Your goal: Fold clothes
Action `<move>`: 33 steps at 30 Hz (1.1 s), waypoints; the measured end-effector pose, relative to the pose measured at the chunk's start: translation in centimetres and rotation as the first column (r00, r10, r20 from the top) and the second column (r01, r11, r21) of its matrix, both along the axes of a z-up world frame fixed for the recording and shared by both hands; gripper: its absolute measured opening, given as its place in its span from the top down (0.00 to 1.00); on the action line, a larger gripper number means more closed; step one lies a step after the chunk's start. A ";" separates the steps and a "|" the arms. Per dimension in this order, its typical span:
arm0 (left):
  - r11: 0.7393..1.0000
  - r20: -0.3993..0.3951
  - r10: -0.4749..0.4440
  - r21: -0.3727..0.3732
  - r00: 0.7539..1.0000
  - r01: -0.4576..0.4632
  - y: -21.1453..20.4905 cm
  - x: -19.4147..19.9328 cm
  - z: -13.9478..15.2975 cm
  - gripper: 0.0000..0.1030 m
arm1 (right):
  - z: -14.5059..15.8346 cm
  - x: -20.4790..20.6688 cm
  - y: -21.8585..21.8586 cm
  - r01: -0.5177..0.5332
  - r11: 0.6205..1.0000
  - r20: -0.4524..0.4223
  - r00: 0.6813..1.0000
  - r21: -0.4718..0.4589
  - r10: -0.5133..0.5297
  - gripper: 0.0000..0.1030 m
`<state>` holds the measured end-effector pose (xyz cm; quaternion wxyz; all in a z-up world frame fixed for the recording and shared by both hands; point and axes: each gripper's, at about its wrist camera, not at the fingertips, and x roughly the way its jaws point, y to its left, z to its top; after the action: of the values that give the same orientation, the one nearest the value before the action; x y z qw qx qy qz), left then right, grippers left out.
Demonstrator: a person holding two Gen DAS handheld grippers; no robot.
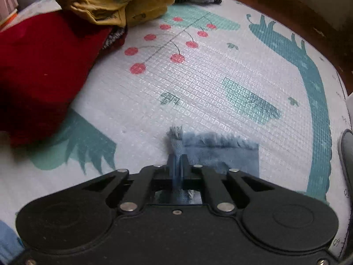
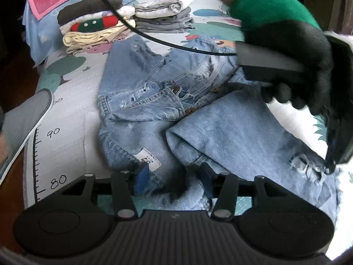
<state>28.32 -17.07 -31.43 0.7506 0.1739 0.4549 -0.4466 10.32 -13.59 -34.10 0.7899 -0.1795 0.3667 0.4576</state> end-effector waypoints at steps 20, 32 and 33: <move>0.711 -0.062 0.567 -0.467 0.821 -0.526 31.4 -4.2 12.7 0.99 | -0.2 1.2 0.6 -0.005 1.000 -0.057 0.998 0.004 0.005 0.46; 0.702 -0.125 0.495 -0.525 0.860 -0.481 33.2 -3.3 12.4 0.98 | 1.0 3.3 2.1 -0.019 0.997 -0.006 1.000 0.069 0.020 0.43; 0.694 -0.127 0.474 -0.555 0.871 -0.459 33.1 -3.3 13.1 0.98 | 0.6 3.4 2.2 -0.015 0.998 -0.034 0.999 0.067 0.018 0.36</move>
<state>25.04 16.02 -18.37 0.8617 -0.1733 0.3197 -0.3539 13.72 -11.36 -33.53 0.7852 -0.1483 0.3633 0.4791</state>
